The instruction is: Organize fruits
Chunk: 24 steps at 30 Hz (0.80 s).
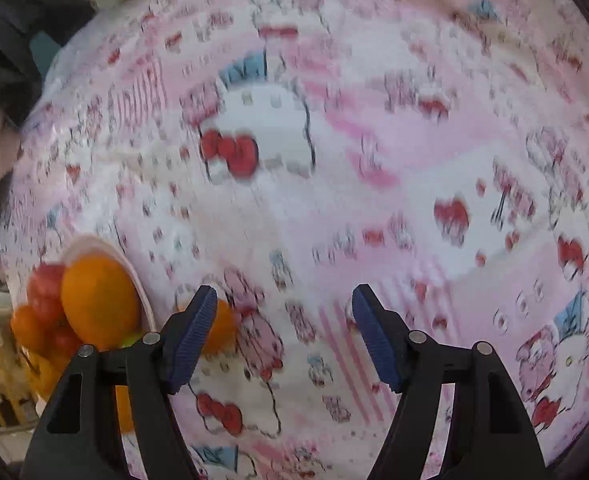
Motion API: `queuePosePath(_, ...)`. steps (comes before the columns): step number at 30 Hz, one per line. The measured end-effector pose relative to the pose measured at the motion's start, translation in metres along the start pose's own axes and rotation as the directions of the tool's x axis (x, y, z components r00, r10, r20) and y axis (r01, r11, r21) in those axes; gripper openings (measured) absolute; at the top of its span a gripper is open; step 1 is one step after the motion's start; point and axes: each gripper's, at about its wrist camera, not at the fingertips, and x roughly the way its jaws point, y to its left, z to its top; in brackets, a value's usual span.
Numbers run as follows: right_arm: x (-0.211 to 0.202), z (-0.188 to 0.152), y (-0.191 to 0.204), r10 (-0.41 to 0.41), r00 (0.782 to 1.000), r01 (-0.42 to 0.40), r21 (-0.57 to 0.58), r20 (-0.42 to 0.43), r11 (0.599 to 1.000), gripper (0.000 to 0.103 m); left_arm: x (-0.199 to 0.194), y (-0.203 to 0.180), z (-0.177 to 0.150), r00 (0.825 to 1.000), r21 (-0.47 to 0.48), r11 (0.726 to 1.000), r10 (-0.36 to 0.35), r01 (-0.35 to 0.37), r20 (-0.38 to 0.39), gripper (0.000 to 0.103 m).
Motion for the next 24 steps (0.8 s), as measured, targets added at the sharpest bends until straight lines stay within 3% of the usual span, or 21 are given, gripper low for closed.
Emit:
queuePosePath(1, 0.004, -0.004, 0.001, 0.062, 0.998, -0.062, 0.006, -0.024, 0.998, 0.072, 0.0, -0.002, -0.001, 1.0, 0.009, 1.0, 0.003, -0.003, -0.001, 0.078)
queuePosePath(6, 0.02, -0.013, 0.04, 0.174, 0.981, -0.18, -0.067, -0.08, 0.981, 0.07, 0.0, -0.007, -0.005, 1.0, 0.037, 0.999, 0.016, -0.016, 0.002, 0.078)
queuePosePath(8, 0.03, -0.018, 0.059, 0.173, 0.979, -0.184, -0.106, -0.106, 0.977, 0.06, 0.0, -0.008, -0.007, 0.999, 0.059, 0.997, 0.043, -0.044, 0.017, 0.078)
queuePosePath(10, 0.034, -0.02, 0.063, 0.18, 0.979, -0.19, -0.117, -0.093, 0.975, 0.057, 0.002, -0.008, -0.008, 0.997, 0.076, 0.995, 0.068, -0.069, 0.024, 0.078)
queuePosePath(11, 0.035, -0.02, 0.061, 0.186, 0.978, -0.196, -0.108, -0.095, 0.975, 0.045, 0.003, -0.007, -0.008, 0.997, 0.077, 0.994, 0.073, -0.075, 0.021, 0.078)
queuePosePath(13, 0.039, -0.017, 0.055, 0.189, 0.977, -0.199, -0.093, -0.102, 0.976, 0.037, 0.007, -0.005, -0.008, 0.997, 0.068, 0.995, 0.073, -0.074, 0.01, 0.078)
queuePosePath(19, 0.049, -0.018, 0.043, 0.206, 0.972, -0.213, -0.053, -0.116, 0.976, 0.037, 0.01, -0.006, -0.008, 0.997, 0.068, 0.995, 0.076, -0.076, 0.009, 0.078)
queuePosePath(21, 0.045, -0.017, 0.042, 0.207, 0.974, -0.212, -0.058, -0.09, 0.975, 0.025, 0.011, -0.007, -0.009, 0.996, 0.078, 0.993, 0.085, -0.086, 0.016, 0.078)
queuePosePath(22, 0.043, -0.015, 0.042, 0.217, 0.972, -0.223, -0.059, -0.085, 0.973, 0.006, 0.011, -0.006, -0.009, 0.996, 0.078, 0.993, 0.088, -0.089, 0.016, 0.078)
queuePosePath(24, 0.042, -0.014, 0.042, 0.217, 0.973, -0.222, -0.062, -0.08, 0.973, 0.003, 0.011, -0.003, -0.008, 0.996, 0.067, 0.994, 0.09, -0.091, 0.011, 0.078)
